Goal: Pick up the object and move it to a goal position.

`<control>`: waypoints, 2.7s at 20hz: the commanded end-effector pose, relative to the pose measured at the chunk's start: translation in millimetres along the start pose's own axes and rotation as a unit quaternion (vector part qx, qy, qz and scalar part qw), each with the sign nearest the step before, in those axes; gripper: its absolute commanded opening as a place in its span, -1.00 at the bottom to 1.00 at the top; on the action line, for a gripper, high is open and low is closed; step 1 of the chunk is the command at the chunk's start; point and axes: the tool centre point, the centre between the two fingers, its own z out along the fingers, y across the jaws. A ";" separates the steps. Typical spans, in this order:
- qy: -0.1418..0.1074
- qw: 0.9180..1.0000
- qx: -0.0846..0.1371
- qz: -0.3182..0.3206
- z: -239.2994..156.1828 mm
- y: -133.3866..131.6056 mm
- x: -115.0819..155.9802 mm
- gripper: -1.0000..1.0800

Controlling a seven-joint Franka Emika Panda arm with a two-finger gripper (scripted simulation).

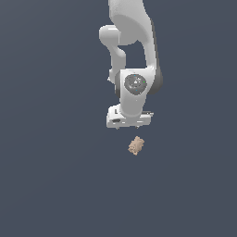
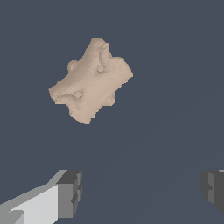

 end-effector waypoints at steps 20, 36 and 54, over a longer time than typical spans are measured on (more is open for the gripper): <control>0.036 0.973 0.013 0.226 2.6 -23.9 43.7 0.92; 0.056 0.932 0.027 0.357 3.8 -40.0 68.9 0.92; 0.057 0.929 0.028 0.364 48.3 -41.3 74.6 0.92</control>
